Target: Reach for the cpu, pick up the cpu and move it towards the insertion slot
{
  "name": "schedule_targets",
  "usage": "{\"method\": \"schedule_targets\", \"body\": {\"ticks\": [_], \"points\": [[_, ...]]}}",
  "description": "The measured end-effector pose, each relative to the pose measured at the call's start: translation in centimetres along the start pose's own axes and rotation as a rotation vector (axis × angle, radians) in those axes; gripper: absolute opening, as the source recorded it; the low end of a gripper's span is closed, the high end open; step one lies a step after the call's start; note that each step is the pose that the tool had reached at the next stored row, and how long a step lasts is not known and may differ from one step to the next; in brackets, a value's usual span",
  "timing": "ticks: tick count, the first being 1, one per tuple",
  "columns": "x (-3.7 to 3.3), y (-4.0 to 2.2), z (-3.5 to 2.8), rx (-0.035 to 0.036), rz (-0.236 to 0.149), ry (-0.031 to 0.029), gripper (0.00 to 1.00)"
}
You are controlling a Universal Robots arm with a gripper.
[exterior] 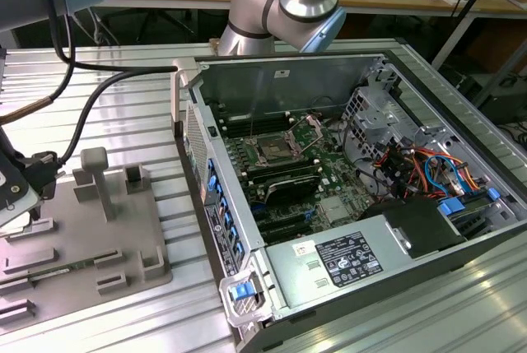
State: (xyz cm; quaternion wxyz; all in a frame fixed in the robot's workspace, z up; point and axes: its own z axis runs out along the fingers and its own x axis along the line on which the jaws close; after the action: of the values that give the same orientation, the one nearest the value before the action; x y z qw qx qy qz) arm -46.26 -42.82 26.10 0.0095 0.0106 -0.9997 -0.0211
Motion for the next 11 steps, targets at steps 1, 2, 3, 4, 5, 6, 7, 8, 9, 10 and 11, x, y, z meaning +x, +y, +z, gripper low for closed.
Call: {"method": "schedule_targets", "body": {"ticks": [1,2,3,4,5,6,7,8,9,10,11], "points": [[0.00,0.00,-0.02,0.0000,0.000,-0.0001,0.55],[0.00,0.00,-0.05,0.0000,0.000,0.0000,0.55],[0.00,0.00,-0.07,0.0000,0.000,0.0000,0.55],[0.00,0.01,-0.14,0.0000,0.000,0.0000,0.55],[0.00,0.01,-0.18,0.0000,0.000,0.0000,0.55],[0.01,0.01,-0.21,0.0000,0.000,0.0000,0.55],[0.01,0.01,-0.23,0.0000,0.000,0.0000,0.55],[0.01,0.01,-0.28,0.0000,0.000,0.0000,0.55],[0.01,0.01,-0.30,0.0000,0.000,0.0000,0.55],[0.01,0.02,-0.32,0.0000,0.000,-0.0001,0.55],[0.01,0.02,-0.38,0.0000,0.000,0.0000,0.55]]}}
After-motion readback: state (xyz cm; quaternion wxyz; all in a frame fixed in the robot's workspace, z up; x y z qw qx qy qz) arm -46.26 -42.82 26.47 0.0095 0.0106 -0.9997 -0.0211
